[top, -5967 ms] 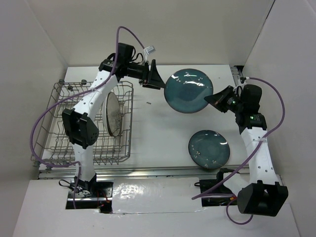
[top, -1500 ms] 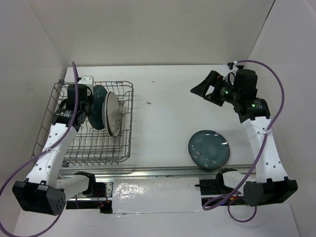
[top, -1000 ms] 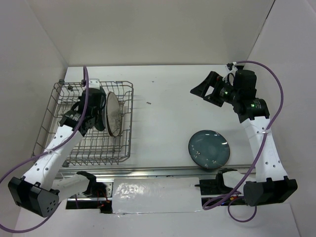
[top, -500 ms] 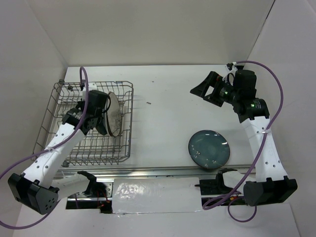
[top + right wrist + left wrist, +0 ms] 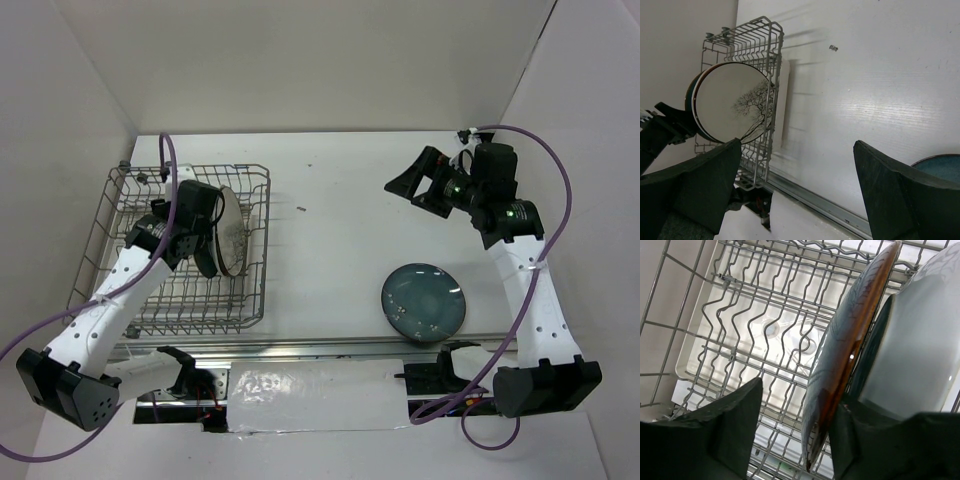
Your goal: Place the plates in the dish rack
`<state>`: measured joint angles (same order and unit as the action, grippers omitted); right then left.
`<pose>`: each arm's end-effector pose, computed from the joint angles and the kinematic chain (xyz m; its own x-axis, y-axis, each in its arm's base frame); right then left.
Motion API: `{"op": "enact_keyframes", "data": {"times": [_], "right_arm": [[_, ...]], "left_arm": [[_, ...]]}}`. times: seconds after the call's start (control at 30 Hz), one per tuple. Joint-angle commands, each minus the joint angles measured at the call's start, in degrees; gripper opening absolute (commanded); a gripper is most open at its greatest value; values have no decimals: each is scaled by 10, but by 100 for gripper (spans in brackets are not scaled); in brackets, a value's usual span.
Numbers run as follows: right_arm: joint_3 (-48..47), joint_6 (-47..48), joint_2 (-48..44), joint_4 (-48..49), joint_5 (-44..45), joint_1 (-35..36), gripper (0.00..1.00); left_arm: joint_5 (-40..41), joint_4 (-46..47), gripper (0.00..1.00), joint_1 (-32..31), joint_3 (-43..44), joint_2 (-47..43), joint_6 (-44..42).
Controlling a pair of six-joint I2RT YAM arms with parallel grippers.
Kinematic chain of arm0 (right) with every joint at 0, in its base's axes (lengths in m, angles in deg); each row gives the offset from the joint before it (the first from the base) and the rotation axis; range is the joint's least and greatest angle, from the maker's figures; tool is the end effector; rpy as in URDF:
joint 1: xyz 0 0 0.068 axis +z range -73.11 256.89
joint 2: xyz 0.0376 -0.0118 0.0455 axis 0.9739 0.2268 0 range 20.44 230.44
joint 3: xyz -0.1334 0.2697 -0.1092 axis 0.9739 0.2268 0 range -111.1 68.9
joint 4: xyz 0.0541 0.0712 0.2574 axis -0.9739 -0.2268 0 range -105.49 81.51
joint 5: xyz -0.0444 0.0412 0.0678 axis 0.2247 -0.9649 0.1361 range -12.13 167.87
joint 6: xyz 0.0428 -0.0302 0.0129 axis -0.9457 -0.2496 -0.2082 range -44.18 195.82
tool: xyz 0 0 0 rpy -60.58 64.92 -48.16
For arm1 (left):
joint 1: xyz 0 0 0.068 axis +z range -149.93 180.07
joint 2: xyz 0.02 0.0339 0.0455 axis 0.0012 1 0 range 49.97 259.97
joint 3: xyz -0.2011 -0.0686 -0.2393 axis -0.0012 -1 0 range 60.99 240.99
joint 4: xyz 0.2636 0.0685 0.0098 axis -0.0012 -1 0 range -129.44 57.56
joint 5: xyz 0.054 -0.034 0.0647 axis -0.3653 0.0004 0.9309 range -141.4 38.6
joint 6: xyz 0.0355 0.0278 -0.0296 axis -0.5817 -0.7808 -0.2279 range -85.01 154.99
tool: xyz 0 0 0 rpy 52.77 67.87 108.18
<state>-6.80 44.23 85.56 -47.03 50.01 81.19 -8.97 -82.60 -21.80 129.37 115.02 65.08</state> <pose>0.2211 0.0335 0.4538 -0.6487 0.4157 -0.6375 -0.1620 0.7431 0.6493 0.2034 -0.0558 0.3986 -0.5087 -0.1946 -0.8387 -0.4722 0.8776 0.0828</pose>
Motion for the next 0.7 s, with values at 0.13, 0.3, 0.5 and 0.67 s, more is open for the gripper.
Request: {"op": "enact_keyframes", "data": {"times": [0.13, 0.3, 0.5, 0.67], "right_arm": [[2, 11, -2, 15, 4, 7, 100], [8, 20, 3, -7, 32, 6, 100], [66, 22, -17, -35, 118, 5, 100], [162, 9, -45, -50, 175, 7, 100]], "left_arm": [[-2, 38, 72, 2, 31, -25, -21], [-7, 59, 78, 2, 57, -27, -60], [-16, 126, 78, 15, 110, -32, -156], [-48, 139, 78, 20, 190, -18, -201]]}}
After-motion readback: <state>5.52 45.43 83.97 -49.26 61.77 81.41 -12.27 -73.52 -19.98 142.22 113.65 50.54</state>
